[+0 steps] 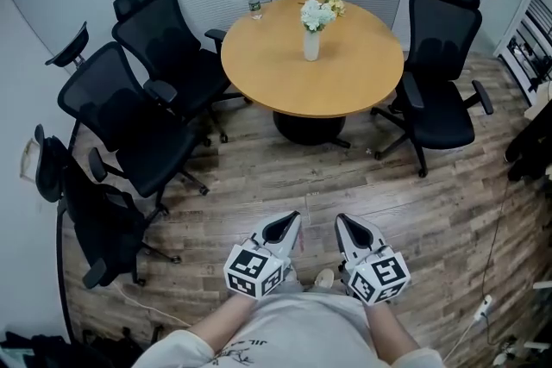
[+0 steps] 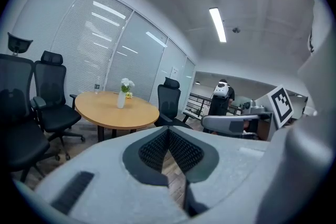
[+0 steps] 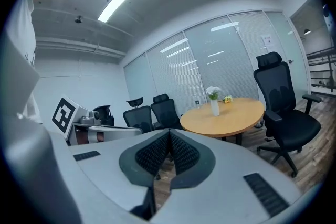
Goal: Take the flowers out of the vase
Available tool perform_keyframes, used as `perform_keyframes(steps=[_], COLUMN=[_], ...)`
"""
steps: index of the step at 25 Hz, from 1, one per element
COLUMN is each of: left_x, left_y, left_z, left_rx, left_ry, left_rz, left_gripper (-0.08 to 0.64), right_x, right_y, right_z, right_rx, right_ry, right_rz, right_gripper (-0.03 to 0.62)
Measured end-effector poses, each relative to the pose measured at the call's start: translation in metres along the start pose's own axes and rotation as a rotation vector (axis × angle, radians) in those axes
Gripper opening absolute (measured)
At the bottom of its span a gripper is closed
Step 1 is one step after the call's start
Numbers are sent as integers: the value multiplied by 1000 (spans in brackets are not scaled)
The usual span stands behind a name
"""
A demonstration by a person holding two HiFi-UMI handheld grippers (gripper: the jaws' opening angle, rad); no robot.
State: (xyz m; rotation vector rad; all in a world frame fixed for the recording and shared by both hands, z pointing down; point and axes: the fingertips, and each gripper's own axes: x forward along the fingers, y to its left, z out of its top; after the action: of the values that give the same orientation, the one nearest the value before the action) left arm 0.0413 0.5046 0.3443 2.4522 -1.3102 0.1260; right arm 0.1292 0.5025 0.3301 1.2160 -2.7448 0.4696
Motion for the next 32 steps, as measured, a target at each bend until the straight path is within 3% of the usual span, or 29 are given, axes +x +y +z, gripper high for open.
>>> perform_keyframes(steps=[10,17,25,32], left_x=[-26,-13,39,120], left_y=[36,54,93,140], left_z=[2,7,24,46], left_rx=[14,8,0,-7], left_ry=[-10,-10,-15,-15], left_rz=[-37,-71,-37,2], left_gripper=[9,9,9,9], right_x=[33,58,107,176], right_y=[34,32,-7,-70], right_z=[-5,-5,8,28], right_rx=[-7,5,-12,-40], right_ry=[4,13,16,23], right_rz=[-7,10,24,59], right_gripper=[6,6,6,6])
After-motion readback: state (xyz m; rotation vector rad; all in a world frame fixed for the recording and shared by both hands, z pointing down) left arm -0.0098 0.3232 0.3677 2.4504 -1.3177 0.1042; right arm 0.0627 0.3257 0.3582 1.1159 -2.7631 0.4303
